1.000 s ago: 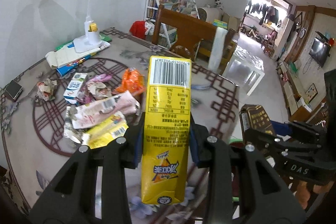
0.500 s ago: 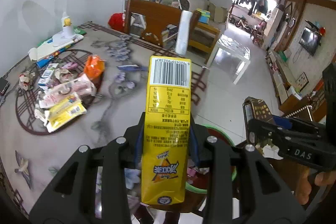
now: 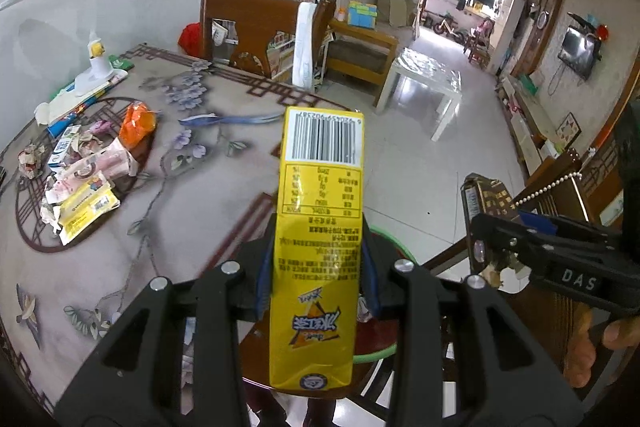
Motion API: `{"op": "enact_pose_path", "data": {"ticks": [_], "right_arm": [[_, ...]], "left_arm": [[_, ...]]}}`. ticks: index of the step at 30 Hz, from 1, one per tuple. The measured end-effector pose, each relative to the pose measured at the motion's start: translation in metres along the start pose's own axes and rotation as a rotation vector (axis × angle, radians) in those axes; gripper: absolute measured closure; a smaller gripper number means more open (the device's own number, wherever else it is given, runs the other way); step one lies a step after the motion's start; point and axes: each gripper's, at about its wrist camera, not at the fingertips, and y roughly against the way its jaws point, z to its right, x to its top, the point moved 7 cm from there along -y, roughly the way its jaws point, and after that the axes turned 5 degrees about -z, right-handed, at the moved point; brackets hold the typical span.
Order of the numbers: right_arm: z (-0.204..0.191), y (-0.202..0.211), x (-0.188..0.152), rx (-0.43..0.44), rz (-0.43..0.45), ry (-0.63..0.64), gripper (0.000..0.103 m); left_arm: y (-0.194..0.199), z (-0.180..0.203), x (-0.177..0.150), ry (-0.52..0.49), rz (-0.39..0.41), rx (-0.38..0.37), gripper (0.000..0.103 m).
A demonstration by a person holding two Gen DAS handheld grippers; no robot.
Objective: Collect trash
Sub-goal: 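Carry the yellow box and gold pack over the red bin with both grippers, then open both grippers to drop the yellow box and gold pack into the bin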
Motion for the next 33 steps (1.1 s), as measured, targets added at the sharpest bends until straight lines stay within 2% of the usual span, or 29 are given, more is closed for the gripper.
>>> {"op": "enact_pose_path", "data": {"ticks": [10, 25, 26, 27, 28, 33], "right_arm": [[0.013, 0.002, 0.002, -0.013, 0.023, -0.052, 0.056], [0.028, -0.007, 0.001, -0.027, -0.015, -0.102, 0.056], [0.029, -0.009, 0.001, -0.027, -0.02, -0.108, 0.056], [0.029, -0.01, 0.001, -0.027, -0.023, -0.11, 0.056], [0.029, -0.011, 0.0, -0.027, -0.025, -0.111, 0.056], [0.03, -0.017, 0.0, 0.02, -0.045, -0.137, 0.05]], "left_arm": [[-0.009, 0.015, -0.001, -0.01, -0.017, -0.004, 0.069], [-0.035, 0.031, -0.005, -0.057, -0.086, -0.051, 0.068], [-0.035, 0.032, -0.005, -0.06, -0.088, -0.056, 0.066], [-0.036, 0.032, -0.005, -0.063, -0.089, -0.057, 0.054], [-0.036, 0.031, -0.003, -0.061, -0.081, -0.051, 0.038], [-0.028, 0.024, 0.005, -0.033, -0.037, -0.061, 0.025]]}}
